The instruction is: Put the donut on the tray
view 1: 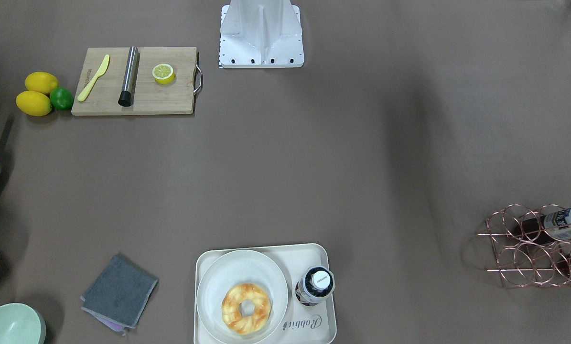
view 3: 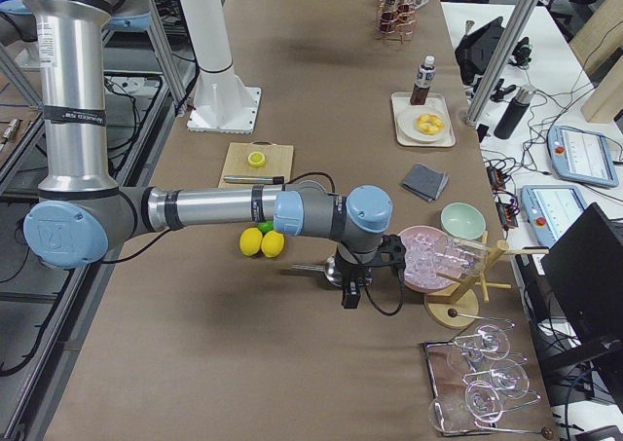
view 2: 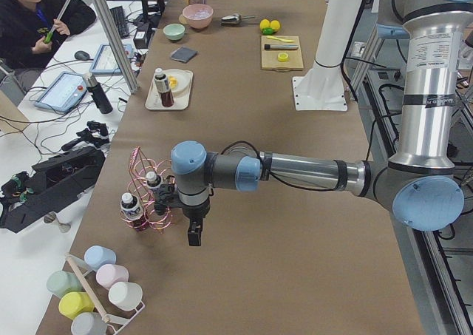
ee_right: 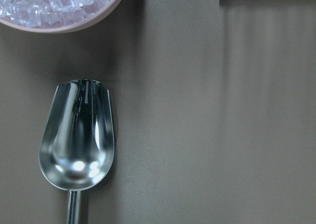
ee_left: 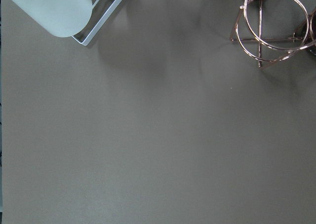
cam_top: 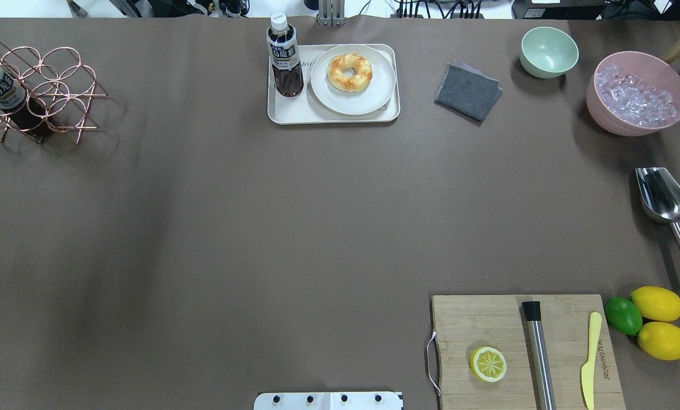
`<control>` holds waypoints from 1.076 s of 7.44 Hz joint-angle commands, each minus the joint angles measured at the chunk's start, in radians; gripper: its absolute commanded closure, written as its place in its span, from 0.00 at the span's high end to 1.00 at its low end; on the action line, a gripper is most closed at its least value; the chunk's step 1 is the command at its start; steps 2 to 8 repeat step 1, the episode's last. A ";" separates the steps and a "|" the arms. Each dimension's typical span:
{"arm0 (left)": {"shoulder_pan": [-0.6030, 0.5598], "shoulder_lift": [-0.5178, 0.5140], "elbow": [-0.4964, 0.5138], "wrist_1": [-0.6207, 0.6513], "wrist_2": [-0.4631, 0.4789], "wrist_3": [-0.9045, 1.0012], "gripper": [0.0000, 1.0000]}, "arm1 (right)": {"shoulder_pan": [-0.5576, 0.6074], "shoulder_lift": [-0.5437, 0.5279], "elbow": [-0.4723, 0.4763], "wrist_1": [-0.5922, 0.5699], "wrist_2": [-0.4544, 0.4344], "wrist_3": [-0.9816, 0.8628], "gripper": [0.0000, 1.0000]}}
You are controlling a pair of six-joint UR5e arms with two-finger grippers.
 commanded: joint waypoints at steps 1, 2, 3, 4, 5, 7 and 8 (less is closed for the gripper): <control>0.000 0.000 0.000 0.000 0.000 0.000 0.98 | 0.000 0.001 0.000 0.000 0.000 0.000 0.99; 0.000 0.000 0.000 0.000 0.000 0.000 0.98 | 0.000 0.001 0.000 0.000 0.000 0.000 0.99; 0.000 0.000 0.000 0.000 0.000 0.000 0.98 | 0.000 0.001 0.000 0.000 0.000 0.000 0.99; 0.000 0.000 0.000 0.000 0.000 0.000 0.98 | 0.000 0.001 0.000 0.000 0.000 0.000 0.99; 0.000 0.000 0.000 0.000 0.000 0.000 0.98 | 0.000 0.001 0.000 0.000 0.000 0.000 0.99; 0.000 0.000 0.000 0.000 0.000 0.000 0.98 | 0.000 0.001 0.000 0.000 0.000 0.000 0.99; 0.000 0.000 0.000 0.000 0.000 0.000 0.98 | 0.000 0.001 0.000 0.000 0.000 0.000 0.99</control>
